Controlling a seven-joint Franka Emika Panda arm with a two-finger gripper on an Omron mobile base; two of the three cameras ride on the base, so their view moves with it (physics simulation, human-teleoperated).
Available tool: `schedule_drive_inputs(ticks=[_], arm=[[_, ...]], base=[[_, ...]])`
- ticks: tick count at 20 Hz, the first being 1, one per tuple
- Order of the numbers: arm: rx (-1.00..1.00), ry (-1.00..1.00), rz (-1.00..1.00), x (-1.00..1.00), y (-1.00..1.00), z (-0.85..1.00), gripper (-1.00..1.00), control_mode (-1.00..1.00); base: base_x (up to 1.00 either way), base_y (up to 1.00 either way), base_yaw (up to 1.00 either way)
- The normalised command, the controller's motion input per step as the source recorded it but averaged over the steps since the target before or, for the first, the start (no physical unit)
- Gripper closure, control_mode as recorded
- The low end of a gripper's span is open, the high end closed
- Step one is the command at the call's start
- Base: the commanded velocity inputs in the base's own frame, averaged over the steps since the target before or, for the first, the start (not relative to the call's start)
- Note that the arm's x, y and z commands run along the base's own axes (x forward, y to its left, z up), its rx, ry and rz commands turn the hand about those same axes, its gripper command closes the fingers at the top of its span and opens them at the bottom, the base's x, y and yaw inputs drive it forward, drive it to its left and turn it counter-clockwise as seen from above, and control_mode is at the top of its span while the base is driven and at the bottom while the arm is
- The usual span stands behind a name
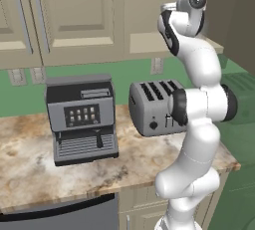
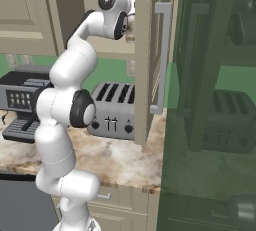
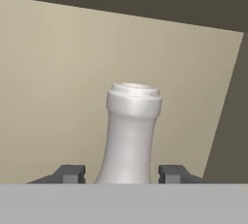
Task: There is a bowl on the dining counter. Grab a lemon wedge from the fridge and place it in the bowl. Then get the liquor bottle and glass cup from the cabinet and place them next to the bowl.
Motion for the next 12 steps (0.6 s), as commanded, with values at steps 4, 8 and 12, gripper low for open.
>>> schedule_drive_inputs(ticks=[4, 8, 12], arm=[[0.00, 0.07, 0.00, 0.03, 0.00, -0.10, 1.00, -1.00], [0.00, 0.02, 0.00, 0.00, 0.00, 0.00, 1.00, -1.00], [0.00, 0.00, 0.00, 0.00, 0.00, 0.00, 1.00, -1.00]], base=[[0.00, 0.00, 0.00], [0.00, 0.00, 0.00], [0.00, 0.00, 0.00]])
